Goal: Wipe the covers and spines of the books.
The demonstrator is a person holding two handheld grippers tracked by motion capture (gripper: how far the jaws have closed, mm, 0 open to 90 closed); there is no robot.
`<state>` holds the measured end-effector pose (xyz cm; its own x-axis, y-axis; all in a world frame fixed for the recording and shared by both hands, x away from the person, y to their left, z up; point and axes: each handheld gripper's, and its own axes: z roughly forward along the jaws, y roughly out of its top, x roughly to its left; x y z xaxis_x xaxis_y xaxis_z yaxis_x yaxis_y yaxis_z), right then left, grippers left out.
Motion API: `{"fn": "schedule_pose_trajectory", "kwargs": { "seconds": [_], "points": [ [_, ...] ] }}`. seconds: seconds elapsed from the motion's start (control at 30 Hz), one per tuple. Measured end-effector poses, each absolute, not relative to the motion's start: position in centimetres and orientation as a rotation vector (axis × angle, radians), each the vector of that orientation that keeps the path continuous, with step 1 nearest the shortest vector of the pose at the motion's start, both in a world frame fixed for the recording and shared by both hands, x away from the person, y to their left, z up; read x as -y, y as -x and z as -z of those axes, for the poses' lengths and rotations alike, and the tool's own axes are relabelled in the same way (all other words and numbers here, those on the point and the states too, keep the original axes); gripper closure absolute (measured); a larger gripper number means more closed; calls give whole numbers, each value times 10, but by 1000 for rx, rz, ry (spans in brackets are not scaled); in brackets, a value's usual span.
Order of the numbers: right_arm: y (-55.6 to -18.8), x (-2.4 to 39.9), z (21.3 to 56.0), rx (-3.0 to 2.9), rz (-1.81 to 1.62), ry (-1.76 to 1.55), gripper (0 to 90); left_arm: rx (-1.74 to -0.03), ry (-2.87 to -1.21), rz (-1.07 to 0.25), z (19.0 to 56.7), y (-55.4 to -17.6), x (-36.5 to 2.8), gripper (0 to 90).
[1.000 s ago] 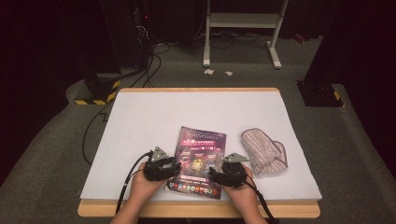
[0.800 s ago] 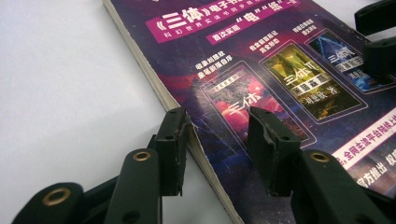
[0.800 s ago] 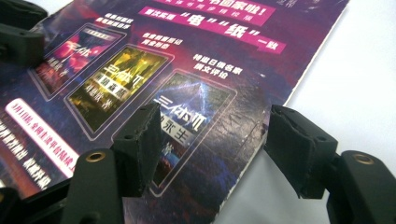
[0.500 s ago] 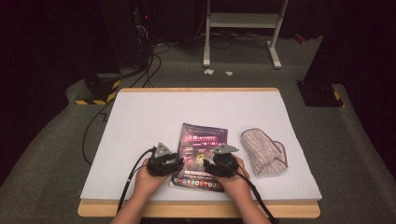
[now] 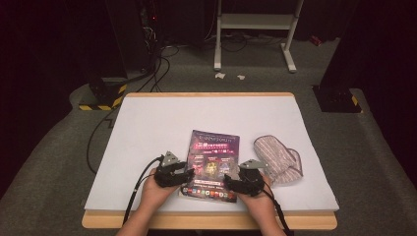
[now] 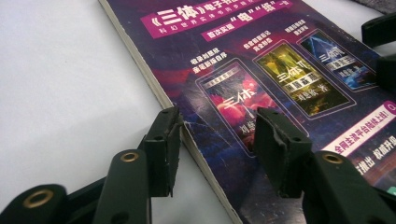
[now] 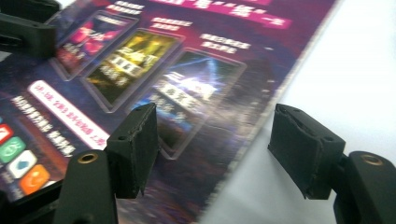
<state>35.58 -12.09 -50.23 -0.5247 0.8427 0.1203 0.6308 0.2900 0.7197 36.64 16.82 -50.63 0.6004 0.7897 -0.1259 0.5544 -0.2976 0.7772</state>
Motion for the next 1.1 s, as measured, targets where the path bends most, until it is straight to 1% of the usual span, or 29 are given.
{"fn": "schedule_pose_trajectory", "kwargs": {
  "seconds": [0.1, 0.13, 0.27, 0.57, 0.67, 0.8, 0.97, 1.03, 1.1],
  "points": [
    [-356, 116, 501, -2285, -1053, -1342, 337, -1069, -1989, -369, 506, -365, -168, 539],
    [-358, 116, 499, -2296, -1042, -1354, 357, -1079, -1986, -383, 506, -363, -167, 545],
    [-363, 116, 499, -2296, -1037, -1343, 364, -1078, -1997, -425, 505, -362, -164, 557],
    [-376, 112, 499, -2278, -1024, -1350, 363, -1108, -1969, -414, 506, -371, -166, 575],
    [-377, 112, 499, -2274, -1028, -1349, 363, -1111, -1963, -401, 506, -371, -167, 572],
    [-375, 113, 501, -2265, -1043, -1345, 362, -1105, -1963, -391, 507, -372, -167, 538],
    [-374, 114, 501, -2268, -1049, -1326, 359, -1086, -1972, -429, 506, -369, -165, 514],
    [-372, 114, 500, -2260, -1033, -1316, 341, -1068, -1972, -440, 506, -367, -165, 510],
    [-369, 114, 500, -2245, -1033, -1302, 344, -1042, -1942, -453, 505, -364, -166, 494]
  ]
}}
